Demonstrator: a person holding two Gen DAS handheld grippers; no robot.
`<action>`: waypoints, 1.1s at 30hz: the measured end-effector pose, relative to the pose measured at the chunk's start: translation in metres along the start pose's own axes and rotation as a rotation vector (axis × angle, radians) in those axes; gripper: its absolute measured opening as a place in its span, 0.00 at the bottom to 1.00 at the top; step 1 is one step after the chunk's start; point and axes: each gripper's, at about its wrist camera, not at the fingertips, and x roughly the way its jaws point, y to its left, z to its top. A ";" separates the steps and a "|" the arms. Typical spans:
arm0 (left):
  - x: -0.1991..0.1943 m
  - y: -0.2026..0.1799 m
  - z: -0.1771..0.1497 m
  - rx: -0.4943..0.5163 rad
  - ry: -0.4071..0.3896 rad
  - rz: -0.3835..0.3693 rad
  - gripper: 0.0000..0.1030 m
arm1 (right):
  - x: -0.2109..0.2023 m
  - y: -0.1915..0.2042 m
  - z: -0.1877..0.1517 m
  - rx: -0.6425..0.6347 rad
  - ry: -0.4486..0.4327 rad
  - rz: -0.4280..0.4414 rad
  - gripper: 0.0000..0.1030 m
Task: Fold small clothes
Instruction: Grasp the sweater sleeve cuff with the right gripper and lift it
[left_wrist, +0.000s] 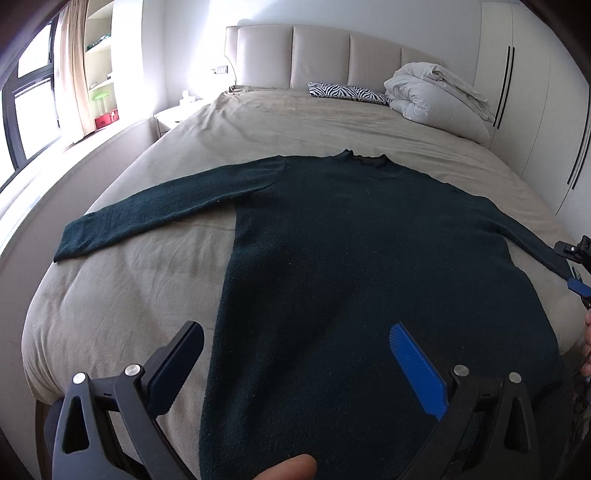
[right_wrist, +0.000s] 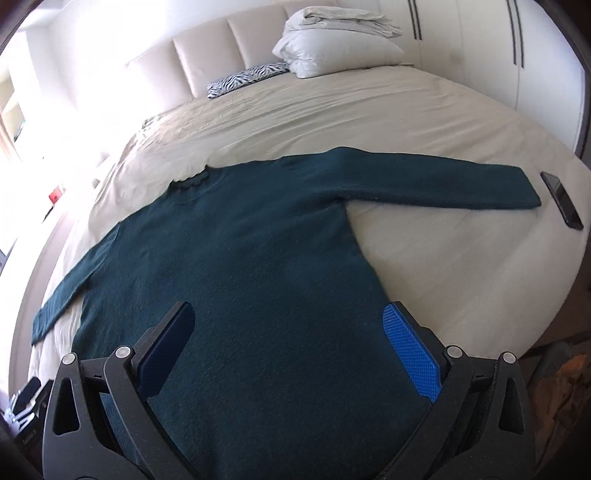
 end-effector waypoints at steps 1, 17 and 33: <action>0.003 -0.001 0.002 -0.003 0.011 -0.017 1.00 | 0.005 -0.029 0.011 0.071 0.001 -0.006 1.00; 0.077 -0.019 0.036 -0.177 0.229 -0.276 1.00 | 0.067 -0.368 0.088 0.823 -0.126 -0.030 0.72; 0.100 0.028 0.065 -0.359 0.188 -0.399 1.00 | 0.083 -0.244 0.187 0.370 -0.115 0.012 0.07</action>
